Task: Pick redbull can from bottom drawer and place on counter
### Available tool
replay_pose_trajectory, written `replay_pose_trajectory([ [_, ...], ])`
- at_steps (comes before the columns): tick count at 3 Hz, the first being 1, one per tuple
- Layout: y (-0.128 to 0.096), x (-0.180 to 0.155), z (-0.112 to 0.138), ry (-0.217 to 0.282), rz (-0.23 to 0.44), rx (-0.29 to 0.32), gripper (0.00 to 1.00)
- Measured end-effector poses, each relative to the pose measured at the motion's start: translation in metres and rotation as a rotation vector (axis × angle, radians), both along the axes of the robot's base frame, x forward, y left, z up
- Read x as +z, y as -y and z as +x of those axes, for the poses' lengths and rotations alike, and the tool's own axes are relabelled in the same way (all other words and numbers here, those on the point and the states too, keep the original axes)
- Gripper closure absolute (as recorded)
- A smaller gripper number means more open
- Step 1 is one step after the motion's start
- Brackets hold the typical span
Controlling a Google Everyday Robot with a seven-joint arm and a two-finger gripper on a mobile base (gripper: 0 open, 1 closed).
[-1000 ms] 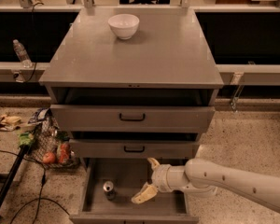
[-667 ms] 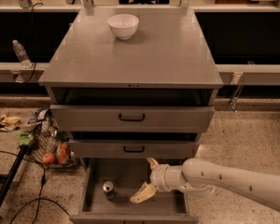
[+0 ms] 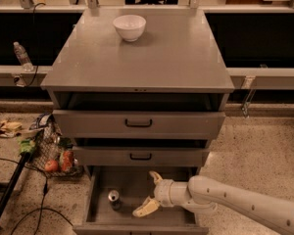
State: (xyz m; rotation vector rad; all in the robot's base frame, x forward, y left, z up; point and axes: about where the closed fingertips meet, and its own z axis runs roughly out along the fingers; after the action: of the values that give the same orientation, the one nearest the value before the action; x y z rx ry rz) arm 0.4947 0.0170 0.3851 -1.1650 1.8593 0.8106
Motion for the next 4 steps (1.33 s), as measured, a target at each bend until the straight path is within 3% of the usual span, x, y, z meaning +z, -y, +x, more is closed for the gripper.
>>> replay_pose_trajectory([
  [2, -0.047, -0.073, 0.017, 0.001, 0.077, 0.104, 0.0],
  [4, -0.099, -0.143, 0.029, -0.03, 0.085, 0.124, 0.0],
])
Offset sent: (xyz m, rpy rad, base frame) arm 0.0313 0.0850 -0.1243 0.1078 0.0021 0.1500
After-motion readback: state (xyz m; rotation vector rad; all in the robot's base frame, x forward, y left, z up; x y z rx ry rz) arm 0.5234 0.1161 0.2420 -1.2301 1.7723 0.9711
